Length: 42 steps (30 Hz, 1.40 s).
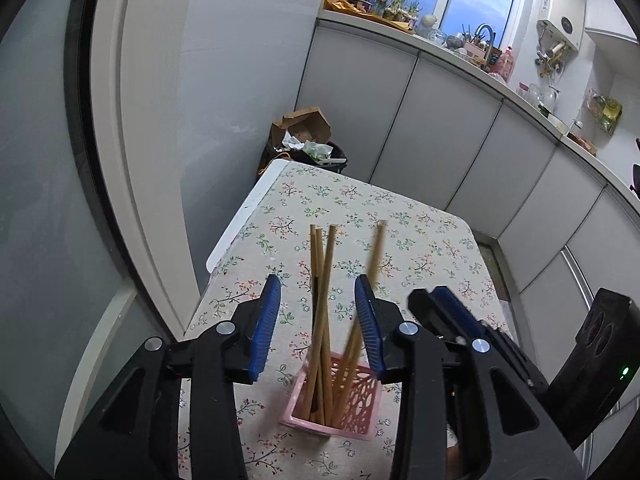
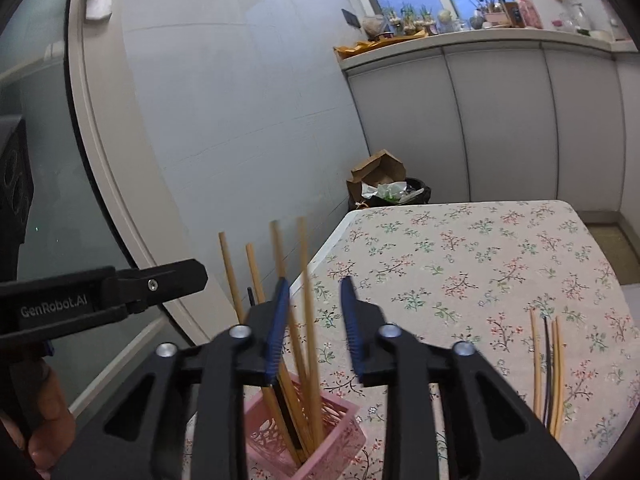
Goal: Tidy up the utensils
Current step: 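Move both open tools back down over the remaining chopsticks, then close the left tool on a chopstick while the right tool grasps another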
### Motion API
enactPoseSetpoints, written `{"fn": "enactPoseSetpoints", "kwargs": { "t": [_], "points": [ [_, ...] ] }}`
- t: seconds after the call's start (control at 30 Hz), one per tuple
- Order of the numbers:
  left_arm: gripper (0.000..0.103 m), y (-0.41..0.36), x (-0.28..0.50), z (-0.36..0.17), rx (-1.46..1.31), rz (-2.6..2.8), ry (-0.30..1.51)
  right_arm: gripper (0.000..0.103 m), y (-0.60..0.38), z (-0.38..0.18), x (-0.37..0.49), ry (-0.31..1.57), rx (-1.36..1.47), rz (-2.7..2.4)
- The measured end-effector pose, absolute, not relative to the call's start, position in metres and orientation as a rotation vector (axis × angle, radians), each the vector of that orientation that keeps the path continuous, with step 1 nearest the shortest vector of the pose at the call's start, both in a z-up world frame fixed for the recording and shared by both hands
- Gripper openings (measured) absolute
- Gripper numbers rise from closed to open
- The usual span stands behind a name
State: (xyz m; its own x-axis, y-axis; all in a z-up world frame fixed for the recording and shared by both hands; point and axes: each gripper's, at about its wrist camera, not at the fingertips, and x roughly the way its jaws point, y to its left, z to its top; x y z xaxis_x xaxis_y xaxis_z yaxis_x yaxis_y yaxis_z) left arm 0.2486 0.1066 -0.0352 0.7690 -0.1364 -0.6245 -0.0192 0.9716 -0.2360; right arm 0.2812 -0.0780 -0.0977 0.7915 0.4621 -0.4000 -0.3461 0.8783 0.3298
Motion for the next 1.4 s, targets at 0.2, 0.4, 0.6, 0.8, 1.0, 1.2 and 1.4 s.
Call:
{"fn": "enactPoseSetpoints", "kwargs": {
  "t": [0.2, 0.4, 0.6, 0.8, 1.0, 1.2, 1.4],
  "points": [
    [0.036, 0.087, 0.241, -0.022, -0.214, -0.111, 0.664, 0.029, -0.149, -0.051, 0.277, 0.464, 0.299, 0.329],
    [0.036, 0.042, 0.239, -0.023, -0.166, -0.182, 0.681, 0.032, -0.237, -0.026, 0.277, 0.475, 0.368, 0.189],
    [0.036, -0.018, 0.247, -0.038, -0.124, -0.276, 0.758, 0.032, -0.282, -0.045, 0.290, 0.632, 0.364, 0.107],
    [0.037, -0.079, 0.282, -0.088, -0.101, -0.362, 0.957, 0.033, -0.316, -0.097, 0.312, 0.891, 0.418, 0.062],
    [0.036, -0.115, 0.322, -0.153, -0.090, -0.340, 1.125, 0.041, -0.337, -0.137, 0.323, 1.044, 0.471, 0.026],
    [0.036, -0.127, 0.352, -0.198, -0.073, -0.268, 1.205, 0.047, -0.337, -0.154, 0.329, 1.124, 0.471, 0.032],
    [0.036, -0.138, 0.365, -0.216, -0.046, -0.263, 1.205, 0.047, -0.340, -0.160, 0.333, 1.143, 0.489, 0.021]
  ]
}}
